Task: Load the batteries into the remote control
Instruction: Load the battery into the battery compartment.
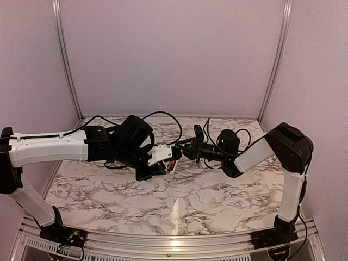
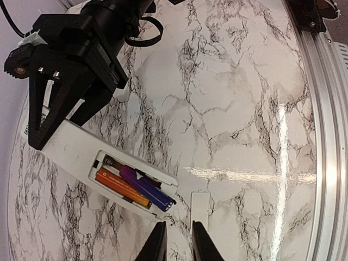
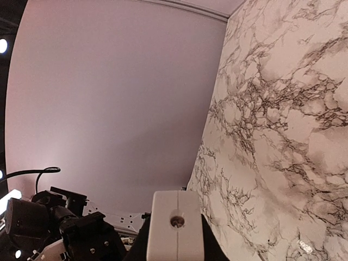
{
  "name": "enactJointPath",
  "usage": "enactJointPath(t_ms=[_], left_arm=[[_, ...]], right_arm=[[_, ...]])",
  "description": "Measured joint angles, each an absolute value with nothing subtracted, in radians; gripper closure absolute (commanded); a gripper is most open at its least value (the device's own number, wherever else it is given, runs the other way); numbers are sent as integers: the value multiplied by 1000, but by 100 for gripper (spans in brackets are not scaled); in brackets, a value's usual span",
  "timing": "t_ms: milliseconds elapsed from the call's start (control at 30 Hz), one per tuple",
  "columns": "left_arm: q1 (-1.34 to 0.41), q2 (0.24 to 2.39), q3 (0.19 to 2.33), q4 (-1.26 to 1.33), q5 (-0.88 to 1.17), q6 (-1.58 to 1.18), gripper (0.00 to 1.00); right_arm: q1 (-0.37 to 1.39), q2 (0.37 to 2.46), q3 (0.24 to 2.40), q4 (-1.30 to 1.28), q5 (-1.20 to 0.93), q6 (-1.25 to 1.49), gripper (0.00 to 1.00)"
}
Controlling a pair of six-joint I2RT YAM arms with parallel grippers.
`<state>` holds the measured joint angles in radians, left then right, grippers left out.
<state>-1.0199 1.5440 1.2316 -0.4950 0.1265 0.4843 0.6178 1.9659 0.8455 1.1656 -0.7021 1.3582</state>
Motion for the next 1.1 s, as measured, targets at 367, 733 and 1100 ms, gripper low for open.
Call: enactJointPath(t_ms=[367, 733, 1100], left_arm=[[-1029, 1607, 1240, -486, 76, 547, 89], [-1036, 1644, 1268, -468, 59, 543, 92], [-1039, 1675, 1297, -468, -2, 529, 81]], right_arm=[[620, 1965, 846, 1166, -707, 1359, 100], [620, 1965, 846, 1166, -707, 1360, 100], [620, 1965, 838, 1165, -700, 1356, 100]])
